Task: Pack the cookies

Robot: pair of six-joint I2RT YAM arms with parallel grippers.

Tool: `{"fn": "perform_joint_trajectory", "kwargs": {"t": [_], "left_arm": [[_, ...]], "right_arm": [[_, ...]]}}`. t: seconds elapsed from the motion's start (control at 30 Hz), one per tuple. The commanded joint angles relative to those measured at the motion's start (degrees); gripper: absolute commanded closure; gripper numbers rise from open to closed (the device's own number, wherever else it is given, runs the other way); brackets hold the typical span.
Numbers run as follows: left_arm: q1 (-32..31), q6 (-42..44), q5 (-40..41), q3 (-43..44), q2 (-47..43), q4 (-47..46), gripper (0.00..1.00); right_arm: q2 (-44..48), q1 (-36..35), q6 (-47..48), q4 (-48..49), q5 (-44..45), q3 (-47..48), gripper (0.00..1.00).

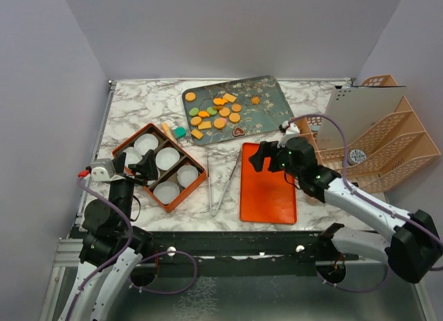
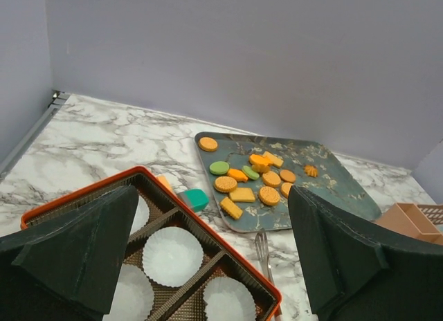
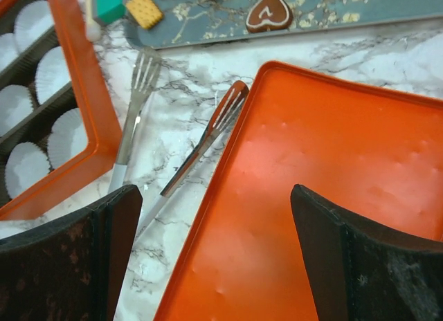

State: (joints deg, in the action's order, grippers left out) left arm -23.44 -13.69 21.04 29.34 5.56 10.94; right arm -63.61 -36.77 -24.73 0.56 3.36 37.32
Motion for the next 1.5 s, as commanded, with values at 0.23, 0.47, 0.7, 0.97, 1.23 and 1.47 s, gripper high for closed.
{"fn": "perform_joint_trajectory", "kwargs": {"t": [0.23, 0.47, 0.7, 0.97, 1.23, 1.47], "left_arm": [[-0.2, -0.4, 5.0, 1.3, -1.0, 1.5, 0.01], [-1.0, -1.1, 6.8, 1.3, -2.1, 2.1, 0.01], [-1.3, -1.6, 7.2, 1.3, -2.8, 2.2, 0.01], [-1.7, -2.0, 7.0, 1.1, -2.8, 2.2, 0.01], [-1.8, -2.2, 7.0, 1.0, -2.6, 2.2, 0.01], [-1.8, -2.9, 6.9, 1.2, -1.6, 2.5, 0.01]], "right_arm": [[-19.4, -14.5, -15.4, -3.9, 20.0, 12.8, 0.13], [-27.6, -17.3, -22.3, -9.5, 23.8, 18.5, 0.33], [-35.1, -18.1, -29.5, -12.2, 24.4, 21.0, 0.41], [-40.6, -18.2, -33.3, -12.1, 23.6, 22.7, 0.53], [-41.3, -18.2, -36.1, -12.7, 25.6, 22.7, 0.74], [-38.4, -18.2, -37.0, -11.7, 27.1, 20.4, 0.92]]}}
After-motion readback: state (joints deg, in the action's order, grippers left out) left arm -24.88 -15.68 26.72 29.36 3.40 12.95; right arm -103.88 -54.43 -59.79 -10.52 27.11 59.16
